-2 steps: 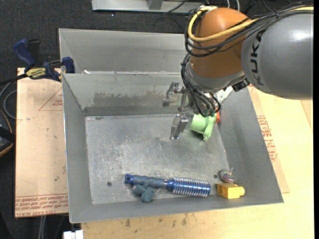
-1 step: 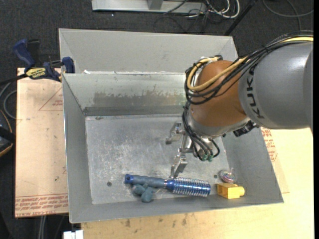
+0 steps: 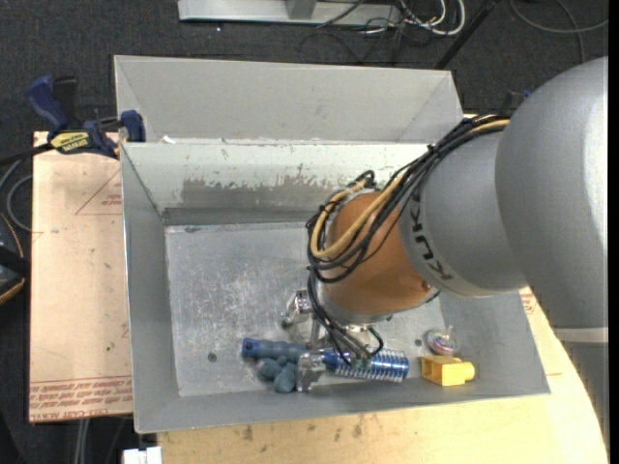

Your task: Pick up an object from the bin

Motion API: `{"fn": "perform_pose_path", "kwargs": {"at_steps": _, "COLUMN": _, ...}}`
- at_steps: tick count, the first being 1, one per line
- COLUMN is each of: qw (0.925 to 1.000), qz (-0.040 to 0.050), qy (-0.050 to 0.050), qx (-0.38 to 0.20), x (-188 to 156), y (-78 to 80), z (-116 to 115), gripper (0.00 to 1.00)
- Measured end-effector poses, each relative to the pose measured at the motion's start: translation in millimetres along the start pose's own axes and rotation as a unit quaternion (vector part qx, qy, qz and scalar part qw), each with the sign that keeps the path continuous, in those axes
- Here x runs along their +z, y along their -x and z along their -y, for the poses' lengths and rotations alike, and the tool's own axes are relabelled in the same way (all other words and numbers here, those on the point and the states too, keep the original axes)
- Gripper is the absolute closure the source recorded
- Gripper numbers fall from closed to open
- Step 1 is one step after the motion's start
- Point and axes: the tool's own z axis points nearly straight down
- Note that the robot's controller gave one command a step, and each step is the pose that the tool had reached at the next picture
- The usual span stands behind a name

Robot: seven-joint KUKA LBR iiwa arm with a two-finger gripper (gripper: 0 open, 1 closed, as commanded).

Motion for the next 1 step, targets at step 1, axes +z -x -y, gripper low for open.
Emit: {"fn": "perform_pose_path", "kwargs": {"at_steps": 1, "qw": 1.0000, "qz": -0.0025, "qy": 0.000, "qx": 0.001, "x": -1.2, "y": -0.3, "z": 1.6, "gripper": 1.00}}
